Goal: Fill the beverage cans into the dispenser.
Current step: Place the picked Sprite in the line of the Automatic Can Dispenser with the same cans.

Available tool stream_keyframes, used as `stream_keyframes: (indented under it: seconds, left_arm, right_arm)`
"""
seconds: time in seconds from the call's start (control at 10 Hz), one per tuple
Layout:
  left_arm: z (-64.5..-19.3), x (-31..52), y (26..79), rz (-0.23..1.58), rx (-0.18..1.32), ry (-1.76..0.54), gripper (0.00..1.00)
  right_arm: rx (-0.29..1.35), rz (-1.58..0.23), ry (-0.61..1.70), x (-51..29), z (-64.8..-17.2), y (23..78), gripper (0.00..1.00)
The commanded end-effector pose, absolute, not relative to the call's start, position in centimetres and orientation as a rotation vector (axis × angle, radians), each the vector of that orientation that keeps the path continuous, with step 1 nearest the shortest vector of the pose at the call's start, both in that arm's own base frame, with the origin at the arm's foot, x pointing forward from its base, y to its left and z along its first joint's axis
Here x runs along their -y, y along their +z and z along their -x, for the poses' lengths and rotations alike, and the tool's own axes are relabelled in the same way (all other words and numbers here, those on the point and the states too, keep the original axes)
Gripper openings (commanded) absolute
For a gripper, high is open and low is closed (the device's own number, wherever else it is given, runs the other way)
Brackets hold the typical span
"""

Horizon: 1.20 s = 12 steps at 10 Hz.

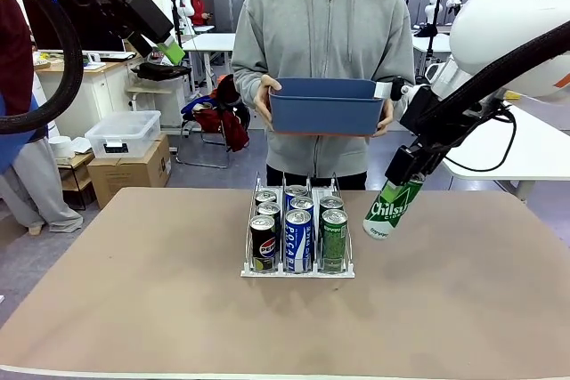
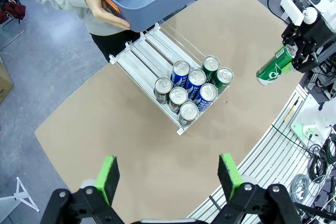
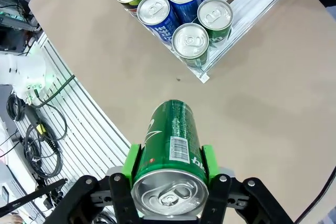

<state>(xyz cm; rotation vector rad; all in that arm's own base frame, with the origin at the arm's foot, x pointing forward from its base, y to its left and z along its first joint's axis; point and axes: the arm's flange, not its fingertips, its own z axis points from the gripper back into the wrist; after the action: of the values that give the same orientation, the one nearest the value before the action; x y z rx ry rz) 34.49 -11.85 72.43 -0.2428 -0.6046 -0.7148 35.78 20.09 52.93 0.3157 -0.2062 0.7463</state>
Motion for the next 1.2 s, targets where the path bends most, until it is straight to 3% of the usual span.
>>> stream_keyframes:
  seconds: [0.0,1.1]
  left_arm:
    - [-34.5,11.7,72.4,0.257,0.604,-0.719,1.0]
    - [-34.5,11.7,72.4,0.257,0.604,-0.719,1.0]
  right_arm:
    - [0.213,-0.3,0.712,-20.8,-35.2,52.4,0.58]
    - [0.306,-0.258,0.675,-25.4,-35.0,47.0,0.58]
